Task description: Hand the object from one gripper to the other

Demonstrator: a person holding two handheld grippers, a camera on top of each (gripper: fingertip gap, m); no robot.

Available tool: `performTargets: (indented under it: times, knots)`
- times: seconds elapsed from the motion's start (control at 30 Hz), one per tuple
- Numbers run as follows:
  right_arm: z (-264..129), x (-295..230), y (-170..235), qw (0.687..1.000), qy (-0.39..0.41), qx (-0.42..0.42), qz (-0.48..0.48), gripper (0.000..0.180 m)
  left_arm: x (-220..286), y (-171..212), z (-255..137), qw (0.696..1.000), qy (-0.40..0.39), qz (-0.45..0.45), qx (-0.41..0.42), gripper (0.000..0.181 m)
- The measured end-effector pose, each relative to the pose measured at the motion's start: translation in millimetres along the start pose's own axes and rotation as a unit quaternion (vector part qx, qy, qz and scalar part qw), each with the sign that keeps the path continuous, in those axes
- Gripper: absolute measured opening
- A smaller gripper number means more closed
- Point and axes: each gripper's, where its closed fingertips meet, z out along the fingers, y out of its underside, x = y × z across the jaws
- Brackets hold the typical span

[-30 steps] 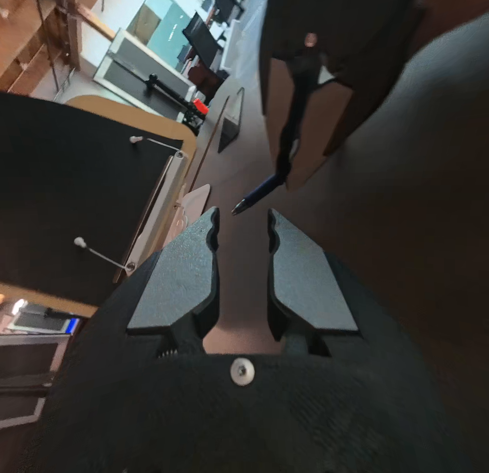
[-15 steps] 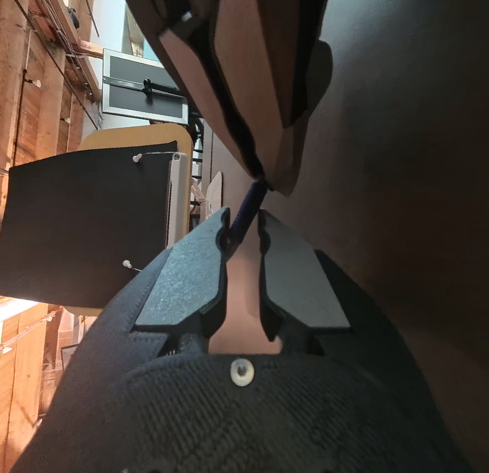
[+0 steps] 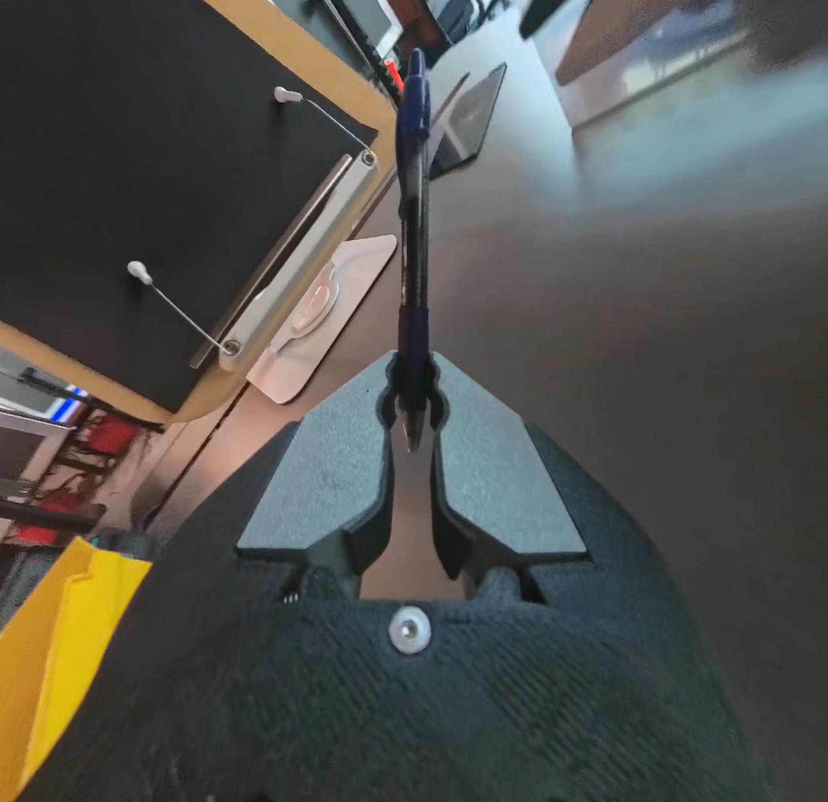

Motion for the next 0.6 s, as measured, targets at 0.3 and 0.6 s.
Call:
performTargets:
  times: [0.3, 0.6]
  knots:
    - [4.8, -35.7, -5.5, 0.970, -0.178, 0.023, 0.167, 0.045, 12.2, -26.8, -7.8, 0.983, 0.084, -0.138, 0.084, 0.006]
    - [0.7, -66.4, -18.9, 0.946, -0.264, 0.045, 0.181, 0.038, 55.6, -67.3, -24.3, 0.929, 0.236, -0.234, 0.160, 0.007]
